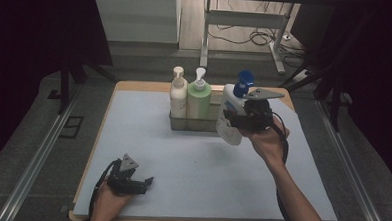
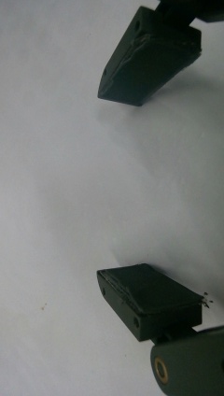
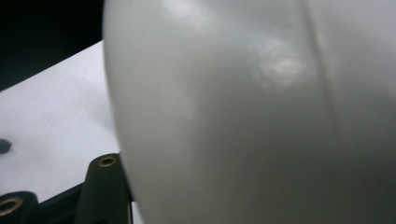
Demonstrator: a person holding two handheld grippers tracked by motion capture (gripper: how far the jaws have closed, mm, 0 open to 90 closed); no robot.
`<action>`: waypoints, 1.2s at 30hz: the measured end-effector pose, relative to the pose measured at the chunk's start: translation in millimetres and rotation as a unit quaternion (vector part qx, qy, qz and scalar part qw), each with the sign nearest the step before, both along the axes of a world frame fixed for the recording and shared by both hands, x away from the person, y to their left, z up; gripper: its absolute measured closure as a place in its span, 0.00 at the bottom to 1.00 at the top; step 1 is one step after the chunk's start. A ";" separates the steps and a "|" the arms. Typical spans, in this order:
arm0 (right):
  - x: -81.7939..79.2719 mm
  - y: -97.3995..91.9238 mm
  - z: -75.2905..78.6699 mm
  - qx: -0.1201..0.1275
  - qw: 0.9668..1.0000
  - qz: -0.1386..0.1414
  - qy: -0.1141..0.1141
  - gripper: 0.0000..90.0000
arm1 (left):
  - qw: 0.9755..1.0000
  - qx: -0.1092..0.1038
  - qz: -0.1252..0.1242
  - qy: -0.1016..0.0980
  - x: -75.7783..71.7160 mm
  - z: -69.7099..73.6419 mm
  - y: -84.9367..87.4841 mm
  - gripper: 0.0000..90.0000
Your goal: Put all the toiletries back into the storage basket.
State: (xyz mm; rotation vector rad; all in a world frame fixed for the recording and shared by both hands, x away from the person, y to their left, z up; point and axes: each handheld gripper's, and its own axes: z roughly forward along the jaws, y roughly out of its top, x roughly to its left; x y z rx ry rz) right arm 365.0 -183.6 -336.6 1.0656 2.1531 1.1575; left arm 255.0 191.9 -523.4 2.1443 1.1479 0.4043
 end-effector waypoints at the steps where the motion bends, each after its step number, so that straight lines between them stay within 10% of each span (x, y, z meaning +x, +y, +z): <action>1: 2.2 0.3 0.6 0.001 1.000 -0.003 -0.001 0.45 | 1.000 -0.001 0.000 0.000 0.0 0.0 -0.1 0.14; 36: 73.1 15.9 -0.7 0.011 0.997 -0.076 -0.010 0.45 | 1.000 0.001 0.000 0.002 0.1 0.2 0.2 0.14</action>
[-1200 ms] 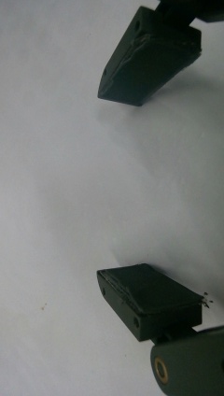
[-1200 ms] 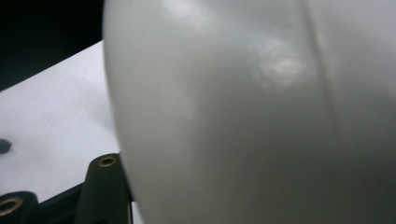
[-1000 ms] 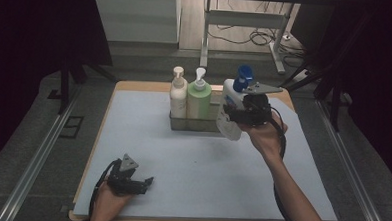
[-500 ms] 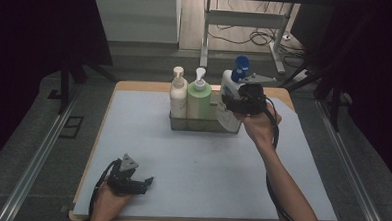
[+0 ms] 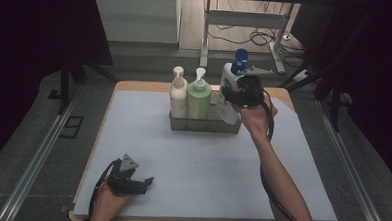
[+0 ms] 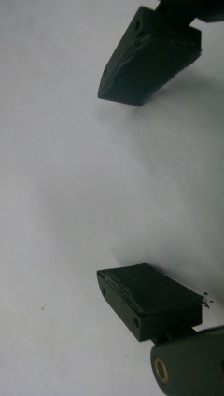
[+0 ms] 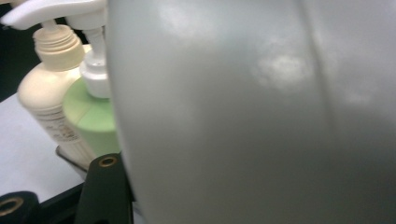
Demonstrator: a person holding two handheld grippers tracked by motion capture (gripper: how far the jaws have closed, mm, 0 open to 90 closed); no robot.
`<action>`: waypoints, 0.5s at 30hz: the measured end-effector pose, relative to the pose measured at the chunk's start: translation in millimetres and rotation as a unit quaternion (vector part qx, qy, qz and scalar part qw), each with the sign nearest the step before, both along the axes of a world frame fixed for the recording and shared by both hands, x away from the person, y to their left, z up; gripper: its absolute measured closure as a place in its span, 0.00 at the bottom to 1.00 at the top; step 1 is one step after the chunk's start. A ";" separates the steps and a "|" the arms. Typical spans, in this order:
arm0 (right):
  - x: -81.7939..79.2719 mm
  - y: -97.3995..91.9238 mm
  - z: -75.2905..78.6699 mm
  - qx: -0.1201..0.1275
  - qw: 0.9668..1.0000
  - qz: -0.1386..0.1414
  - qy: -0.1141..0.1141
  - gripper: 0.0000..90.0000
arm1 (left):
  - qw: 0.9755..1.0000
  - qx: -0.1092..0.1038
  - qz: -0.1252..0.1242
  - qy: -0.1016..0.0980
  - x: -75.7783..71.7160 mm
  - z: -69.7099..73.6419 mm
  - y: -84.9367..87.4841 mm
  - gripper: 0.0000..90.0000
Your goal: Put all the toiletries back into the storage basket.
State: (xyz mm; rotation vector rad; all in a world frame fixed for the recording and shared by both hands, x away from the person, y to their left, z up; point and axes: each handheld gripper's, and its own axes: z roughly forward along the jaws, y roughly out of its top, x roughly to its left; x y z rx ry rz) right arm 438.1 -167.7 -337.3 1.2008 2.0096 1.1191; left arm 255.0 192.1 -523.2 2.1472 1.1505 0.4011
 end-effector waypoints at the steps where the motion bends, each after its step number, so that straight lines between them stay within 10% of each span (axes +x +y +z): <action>1: 1.7 -0.2 -0.4 0.001 1.000 -0.002 0.000 0.45 | 1.000 0.000 0.000 0.000 0.0 0.0 0.0 0.14; 15: 23.6 3.4 -11.1 0.001 1.000 -0.024 0.000 0.45 | 1.000 -0.001 0.001 0.000 0.0 0.0 -0.2 0.14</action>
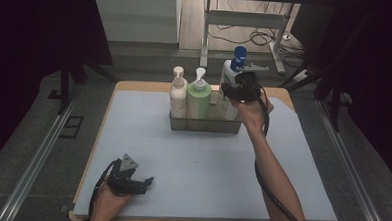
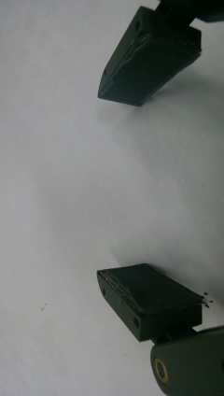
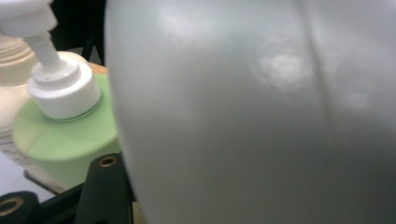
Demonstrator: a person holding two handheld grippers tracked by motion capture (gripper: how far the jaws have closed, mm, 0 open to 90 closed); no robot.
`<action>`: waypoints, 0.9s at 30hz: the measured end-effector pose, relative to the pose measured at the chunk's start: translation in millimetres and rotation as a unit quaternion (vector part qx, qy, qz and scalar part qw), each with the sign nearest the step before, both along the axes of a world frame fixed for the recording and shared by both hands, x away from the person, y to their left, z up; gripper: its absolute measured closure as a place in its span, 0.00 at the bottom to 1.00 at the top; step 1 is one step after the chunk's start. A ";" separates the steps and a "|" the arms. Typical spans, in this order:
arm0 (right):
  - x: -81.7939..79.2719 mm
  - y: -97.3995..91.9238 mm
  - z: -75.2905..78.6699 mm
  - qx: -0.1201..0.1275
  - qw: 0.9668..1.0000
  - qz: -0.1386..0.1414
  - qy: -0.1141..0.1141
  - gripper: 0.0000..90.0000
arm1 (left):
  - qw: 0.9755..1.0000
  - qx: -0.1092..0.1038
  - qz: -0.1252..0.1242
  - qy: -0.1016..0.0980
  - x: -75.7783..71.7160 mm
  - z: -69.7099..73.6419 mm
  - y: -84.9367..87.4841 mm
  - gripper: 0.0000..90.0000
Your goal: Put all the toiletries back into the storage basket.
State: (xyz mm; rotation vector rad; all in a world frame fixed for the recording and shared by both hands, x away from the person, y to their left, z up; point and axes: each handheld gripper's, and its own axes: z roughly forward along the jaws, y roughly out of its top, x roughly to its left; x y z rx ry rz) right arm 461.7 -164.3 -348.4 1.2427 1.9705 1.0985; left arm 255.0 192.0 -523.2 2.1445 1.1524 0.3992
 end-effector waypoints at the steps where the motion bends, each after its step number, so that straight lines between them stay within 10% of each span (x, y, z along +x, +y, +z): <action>1: 1.6 0.5 -1.9 0.000 1.000 -0.001 0.000 0.45 | 1.000 0.002 -0.001 0.000 0.0 0.1 0.2 0.14; 27: 5.2 8.1 -37.0 -0.008 1.000 0.003 0.022 0.45 | 1.000 0.002 -0.001 0.000 0.1 0.0 0.3 0.14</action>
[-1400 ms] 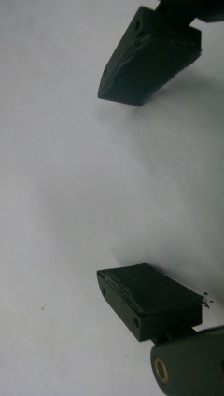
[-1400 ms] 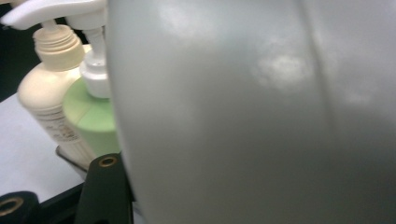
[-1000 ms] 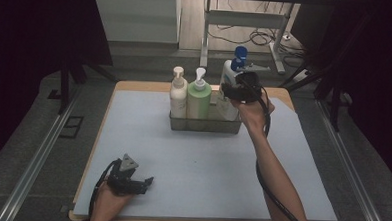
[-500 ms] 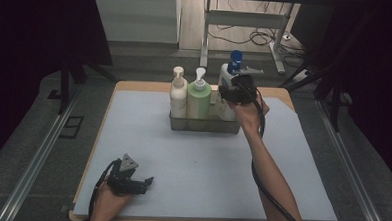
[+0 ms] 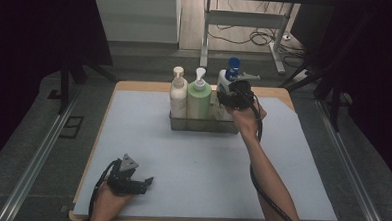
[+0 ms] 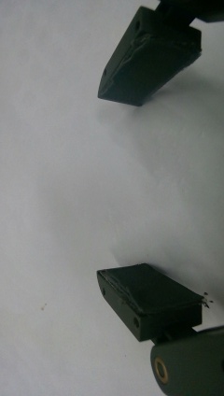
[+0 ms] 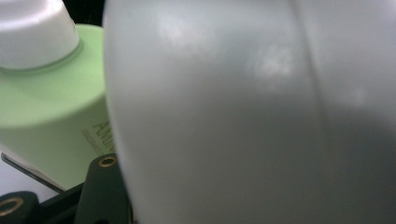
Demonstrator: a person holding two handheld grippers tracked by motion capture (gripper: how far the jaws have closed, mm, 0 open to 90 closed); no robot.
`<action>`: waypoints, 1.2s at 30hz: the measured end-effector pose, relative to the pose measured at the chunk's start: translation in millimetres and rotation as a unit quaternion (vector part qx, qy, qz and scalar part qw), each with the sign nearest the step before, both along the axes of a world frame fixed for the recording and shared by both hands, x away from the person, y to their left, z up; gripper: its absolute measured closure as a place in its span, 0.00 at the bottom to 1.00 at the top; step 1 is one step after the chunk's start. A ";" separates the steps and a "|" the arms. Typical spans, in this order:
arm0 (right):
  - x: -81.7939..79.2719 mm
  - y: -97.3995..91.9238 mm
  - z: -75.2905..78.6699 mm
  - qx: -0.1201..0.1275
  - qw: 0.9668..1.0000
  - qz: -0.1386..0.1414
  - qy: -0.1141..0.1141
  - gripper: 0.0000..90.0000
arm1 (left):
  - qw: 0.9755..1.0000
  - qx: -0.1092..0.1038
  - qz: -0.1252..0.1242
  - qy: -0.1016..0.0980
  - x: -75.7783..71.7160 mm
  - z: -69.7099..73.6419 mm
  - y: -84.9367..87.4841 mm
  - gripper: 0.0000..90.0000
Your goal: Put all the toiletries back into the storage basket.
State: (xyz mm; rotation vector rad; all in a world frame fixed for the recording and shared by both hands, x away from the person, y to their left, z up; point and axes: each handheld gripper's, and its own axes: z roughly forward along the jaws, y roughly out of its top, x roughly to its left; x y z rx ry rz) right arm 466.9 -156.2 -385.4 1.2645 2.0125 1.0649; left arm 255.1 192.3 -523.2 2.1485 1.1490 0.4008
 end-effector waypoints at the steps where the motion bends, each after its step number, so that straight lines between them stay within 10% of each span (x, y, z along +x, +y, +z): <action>1: -0.2 0.1 -1.5 0.001 1.000 0.000 0.002 0.45 | 1.000 0.000 0.000 0.000 0.0 0.0 0.0 0.14; 36: 2.4 -1.8 -26.5 -0.002 0.999 0.014 0.032 0.41 | 1.000 0.000 0.000 0.000 0.0 0.0 -0.1 0.14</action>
